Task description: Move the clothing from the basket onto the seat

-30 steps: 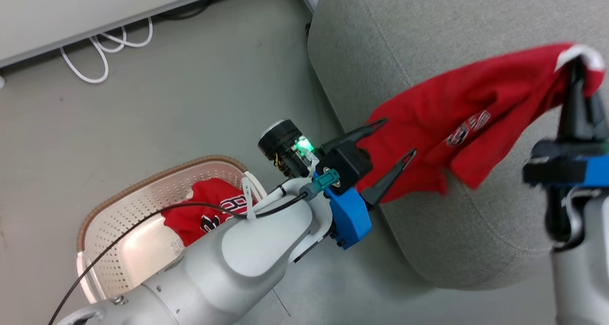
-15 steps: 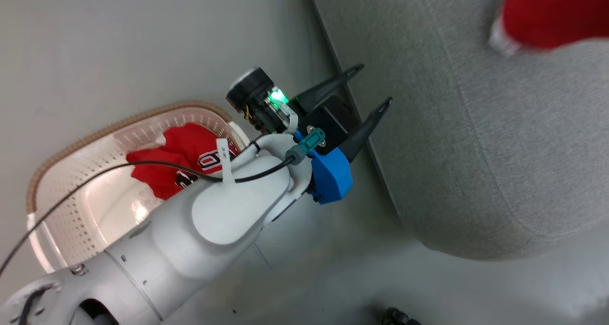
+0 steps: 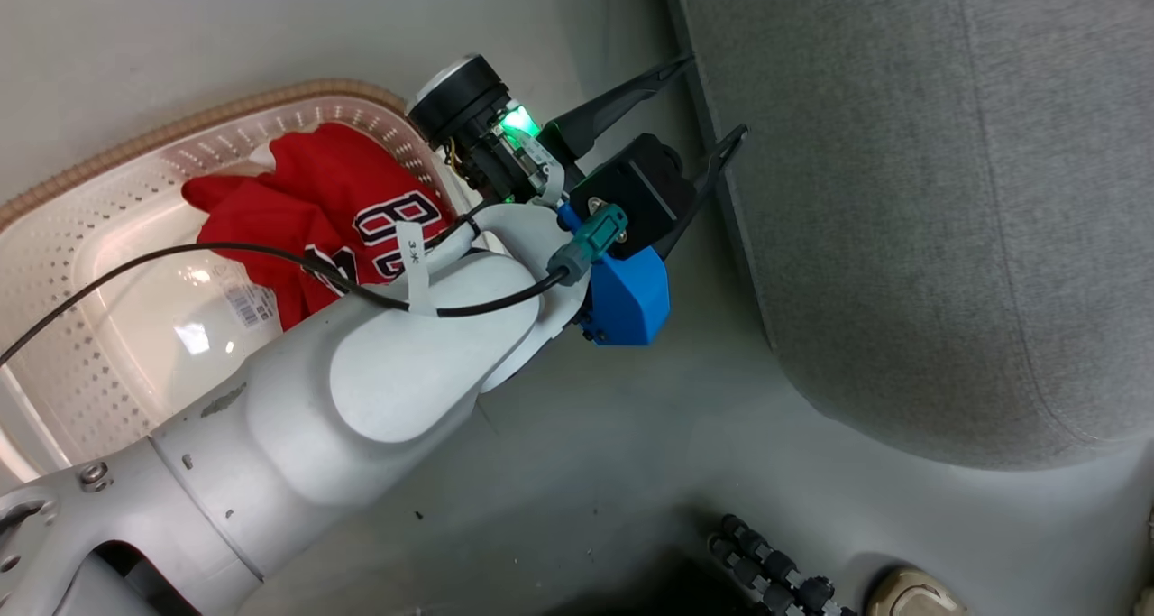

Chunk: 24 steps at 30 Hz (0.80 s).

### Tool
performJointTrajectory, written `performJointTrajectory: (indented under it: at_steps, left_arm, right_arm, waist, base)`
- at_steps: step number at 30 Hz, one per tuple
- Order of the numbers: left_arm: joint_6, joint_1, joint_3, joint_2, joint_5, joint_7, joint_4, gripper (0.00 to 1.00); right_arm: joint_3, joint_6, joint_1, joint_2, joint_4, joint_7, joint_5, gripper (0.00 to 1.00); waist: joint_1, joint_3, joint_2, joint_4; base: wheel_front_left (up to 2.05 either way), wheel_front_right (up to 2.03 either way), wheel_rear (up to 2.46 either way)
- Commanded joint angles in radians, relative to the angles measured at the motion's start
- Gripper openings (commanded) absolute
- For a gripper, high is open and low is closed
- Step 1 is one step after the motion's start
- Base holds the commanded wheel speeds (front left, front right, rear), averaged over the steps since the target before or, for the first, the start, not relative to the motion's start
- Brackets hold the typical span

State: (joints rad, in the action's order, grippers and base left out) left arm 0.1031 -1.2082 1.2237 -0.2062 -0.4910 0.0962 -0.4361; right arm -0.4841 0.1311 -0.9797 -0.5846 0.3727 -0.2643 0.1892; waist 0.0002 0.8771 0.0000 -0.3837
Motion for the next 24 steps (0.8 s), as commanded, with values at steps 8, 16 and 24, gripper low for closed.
performJointTrajectory:
  at_steps: [8,16,24]
  left_arm:
    - [0.003,-0.017,0.009,-0.001,0.01,-0.006,0.023,1.0]
    - [0.006,-0.024,0.01,0.003,0.003,0.003,0.017,1.0]
    - [0.009,0.007,0.011,0.006,-0.009,0.028,0.003,1.0]
  right_arm:
    - [0.013,-0.001,0.052,0.093,0.125,0.0,-0.01,0.0]
    - [0.028,-0.001,0.131,0.203,0.159,0.0,-0.006,0.0]
    - [0.028,-0.001,0.193,0.242,0.134,0.0,-0.011,1.0]
  waist:
    - [-0.0002,0.036,0.0,0.021]
    - [-0.0002,0.029,0.0,0.033]
    - [-0.0002,-0.019,0.0,0.03]
  base:
    - [0.0,0.0,0.0]
    - [0.0,0.0,0.0]
    - [0.0,0.0,0.0]
